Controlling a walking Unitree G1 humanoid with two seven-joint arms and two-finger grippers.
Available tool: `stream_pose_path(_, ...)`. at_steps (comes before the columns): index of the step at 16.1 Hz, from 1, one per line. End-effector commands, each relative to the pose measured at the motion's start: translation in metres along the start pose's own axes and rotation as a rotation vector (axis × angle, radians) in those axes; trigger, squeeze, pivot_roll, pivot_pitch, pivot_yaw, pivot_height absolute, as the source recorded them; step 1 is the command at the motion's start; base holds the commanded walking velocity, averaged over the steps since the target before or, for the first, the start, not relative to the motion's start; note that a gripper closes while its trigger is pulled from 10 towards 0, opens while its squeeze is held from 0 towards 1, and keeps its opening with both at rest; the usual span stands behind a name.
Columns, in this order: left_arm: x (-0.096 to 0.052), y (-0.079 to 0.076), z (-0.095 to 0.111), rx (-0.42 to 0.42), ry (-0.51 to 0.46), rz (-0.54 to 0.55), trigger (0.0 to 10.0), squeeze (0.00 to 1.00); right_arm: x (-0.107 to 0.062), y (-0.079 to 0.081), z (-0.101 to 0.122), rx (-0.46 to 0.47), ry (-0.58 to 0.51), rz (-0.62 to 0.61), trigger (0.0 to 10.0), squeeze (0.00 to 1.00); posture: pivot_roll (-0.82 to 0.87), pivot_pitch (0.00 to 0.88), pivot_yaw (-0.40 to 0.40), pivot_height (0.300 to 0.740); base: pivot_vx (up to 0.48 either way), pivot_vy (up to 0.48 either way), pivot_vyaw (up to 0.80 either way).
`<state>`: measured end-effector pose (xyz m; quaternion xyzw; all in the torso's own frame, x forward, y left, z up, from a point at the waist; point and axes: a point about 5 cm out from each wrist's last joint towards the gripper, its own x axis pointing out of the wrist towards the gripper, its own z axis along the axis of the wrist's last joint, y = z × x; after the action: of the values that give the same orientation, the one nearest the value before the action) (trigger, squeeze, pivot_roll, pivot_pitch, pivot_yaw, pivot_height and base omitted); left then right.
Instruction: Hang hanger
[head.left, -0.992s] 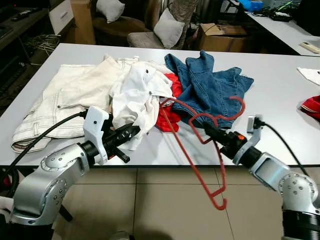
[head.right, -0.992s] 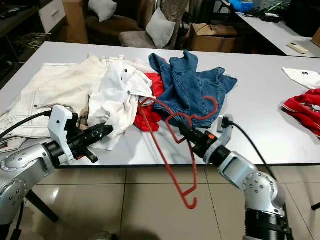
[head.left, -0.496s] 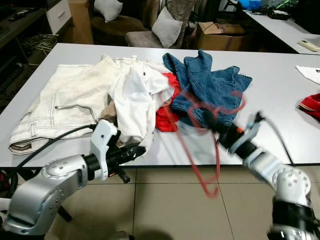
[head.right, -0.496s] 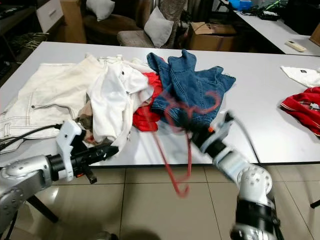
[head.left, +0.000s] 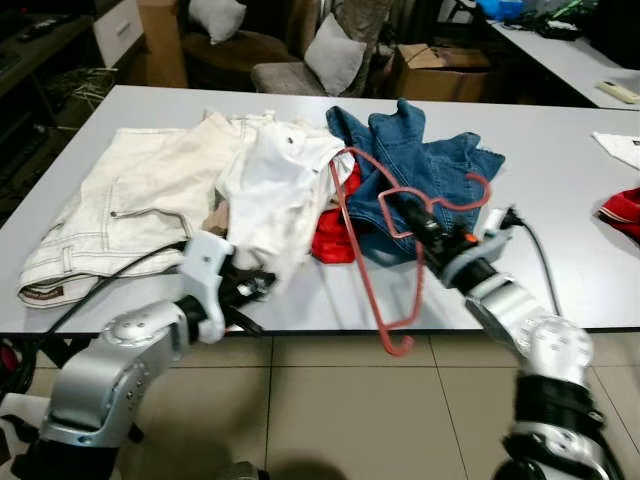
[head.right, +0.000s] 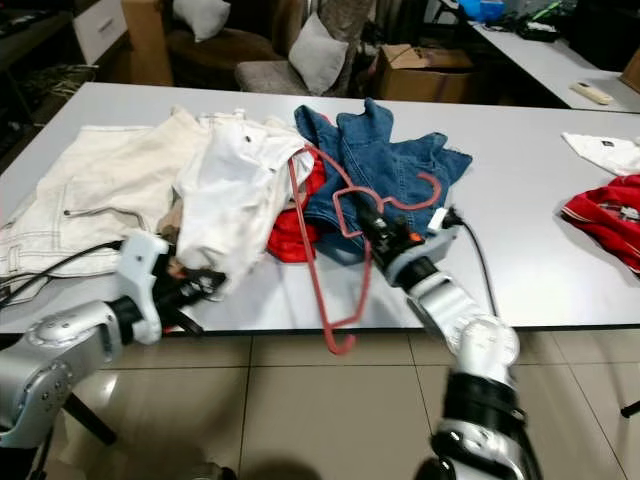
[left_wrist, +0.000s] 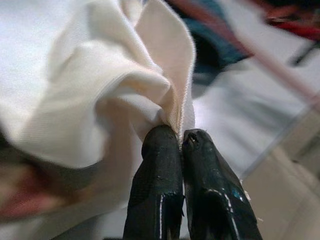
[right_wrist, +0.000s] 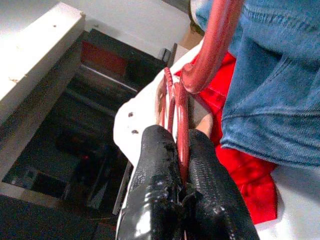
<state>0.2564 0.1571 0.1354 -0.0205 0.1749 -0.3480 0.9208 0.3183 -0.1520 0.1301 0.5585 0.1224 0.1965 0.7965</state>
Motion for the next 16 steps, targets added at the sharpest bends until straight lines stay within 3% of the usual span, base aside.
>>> stream_pose_path(1,0.002,-0.007,0.002,0.012,0.000,-0.050,0.0,0.00,0.007,0.004,0.003,0.004,-0.025,-0.008,10.0,0.00,-0.01,0.000,-0.025,0.740,0.000,0.000,0.00)
stream_pose_path(4,0.005,-0.010,0.001,0.018,0.006,-0.070,0.0,0.00,0.018,0.010,0.002,0.039,-0.043,0.003,10.0,0.00,-0.01,0.000,-0.022,0.740,0.000,0.000,0.00)
stream_pose_path(6,0.011,-0.017,0.001,0.040,0.000,-0.104,0.0,0.00,0.038,0.022,0.000,0.060,-0.094,0.017,10.0,0.00,0.00,0.000,-0.022,0.740,0.000,0.000,0.00)
stream_pose_path(10,0.009,-0.026,0.002,0.061,-0.018,-0.168,0.0,0.00,0.050,0.021,-0.003,0.080,-0.152,-0.046,10.0,0.00,0.01,0.000,-0.027,0.740,0.000,0.000,0.00)
stream_pose_path(12,0.007,-0.029,0.003,0.070,-0.035,-0.183,0.0,0.00,0.053,0.021,-0.008,0.022,-0.112,-0.065,10.0,0.00,0.02,0.000,-0.028,0.740,0.000,0.000,0.00)
stream_pose_path(13,0.007,-0.013,0.011,0.086,-0.082,-0.043,0.0,0.00,0.047,0.022,-0.015,-0.135,0.005,-0.045,10.0,0.00,0.03,0.000,-0.038,0.740,0.000,0.000,0.00)
stream_pose_path(15,-0.002,0.024,0.027,0.094,-0.157,0.243,0.0,0.00,0.022,0.016,-0.004,-0.236,0.071,-0.025,10.0,0.00,0.03,0.000,-0.046,0.740,0.000,0.000,0.00)
stream_pose_path(16,-0.015,0.043,0.039,0.093,-0.210,0.376,0.0,0.00,-0.001,0.014,0.013,-0.290,0.047,-0.013,10.0,0.00,0.02,0.000,-0.044,0.740,0.000,0.000,0.00)
